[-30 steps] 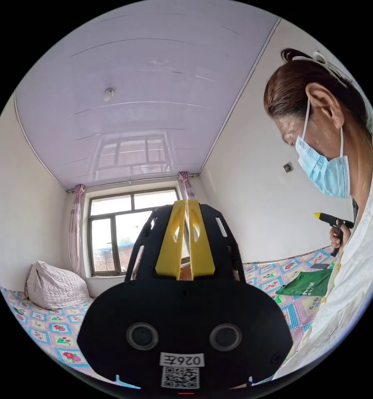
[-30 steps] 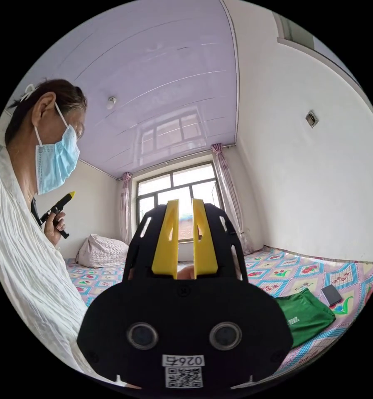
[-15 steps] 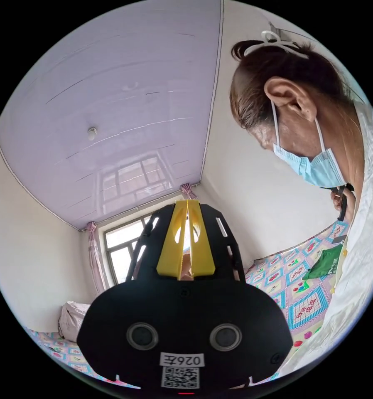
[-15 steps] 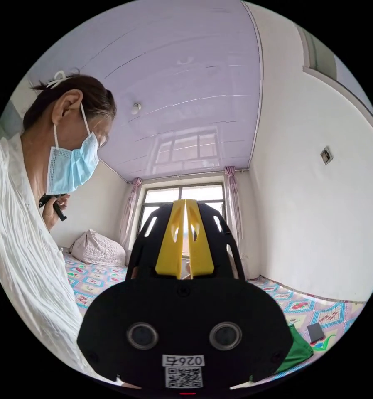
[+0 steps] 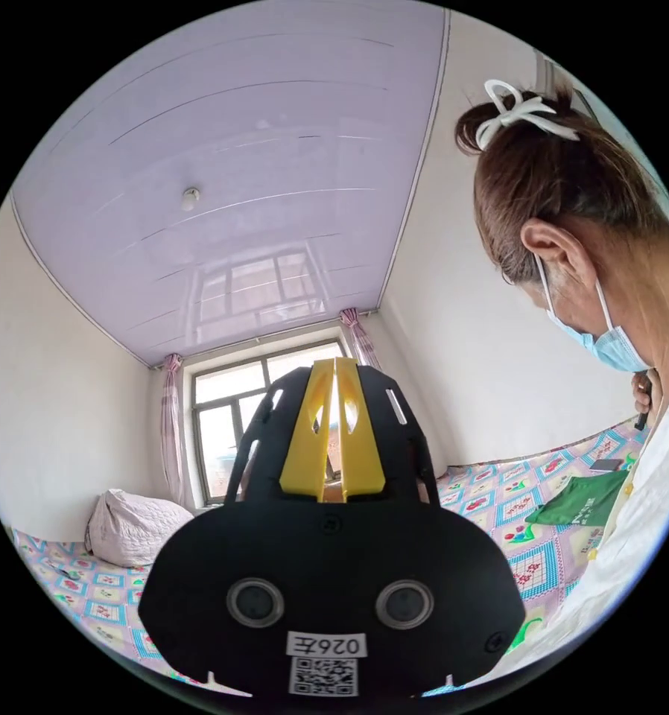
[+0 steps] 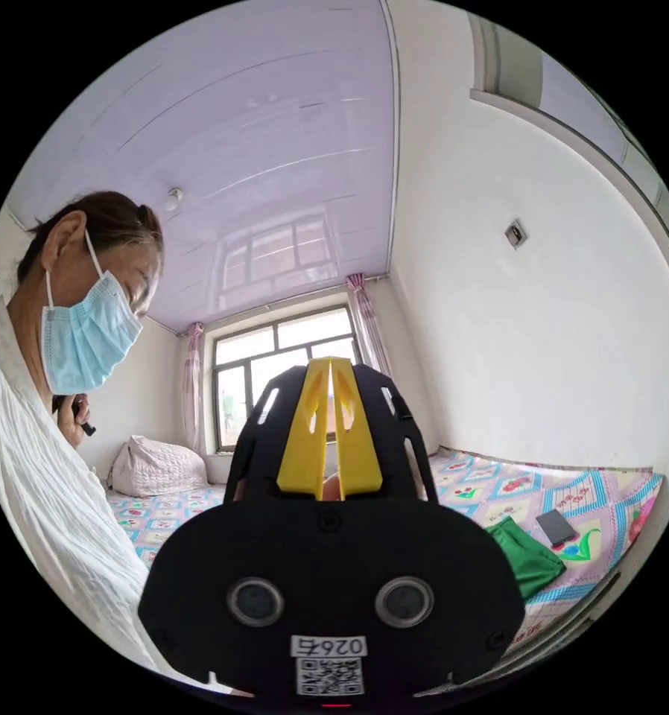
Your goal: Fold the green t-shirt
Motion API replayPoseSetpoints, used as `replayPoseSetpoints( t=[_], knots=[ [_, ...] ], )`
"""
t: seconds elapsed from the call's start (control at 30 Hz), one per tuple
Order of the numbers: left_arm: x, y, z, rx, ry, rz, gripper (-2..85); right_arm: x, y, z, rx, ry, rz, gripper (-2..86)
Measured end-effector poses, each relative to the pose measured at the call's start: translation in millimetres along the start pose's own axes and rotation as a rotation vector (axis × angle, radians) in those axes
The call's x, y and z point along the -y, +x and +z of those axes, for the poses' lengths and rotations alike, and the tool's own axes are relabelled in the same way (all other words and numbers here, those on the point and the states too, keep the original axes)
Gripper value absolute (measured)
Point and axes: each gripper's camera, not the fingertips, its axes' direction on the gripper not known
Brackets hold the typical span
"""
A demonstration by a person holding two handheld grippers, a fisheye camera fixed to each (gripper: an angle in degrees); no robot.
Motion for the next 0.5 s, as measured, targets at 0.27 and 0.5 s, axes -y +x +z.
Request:
replayPoseSetpoints(
  t=[0.27,0.5],
  knots=[
    [-25,-3,57,-0.011,-0.166,-0.042,-1.0,-53,80,53,-0.258,-0.335,0.1,-1.0],
    [-58,-20,111,-0.074,-0.328,-0.141,-1.0,-112,172,106,-0.311,-0.577,0.319,-0.9]
  ],
)
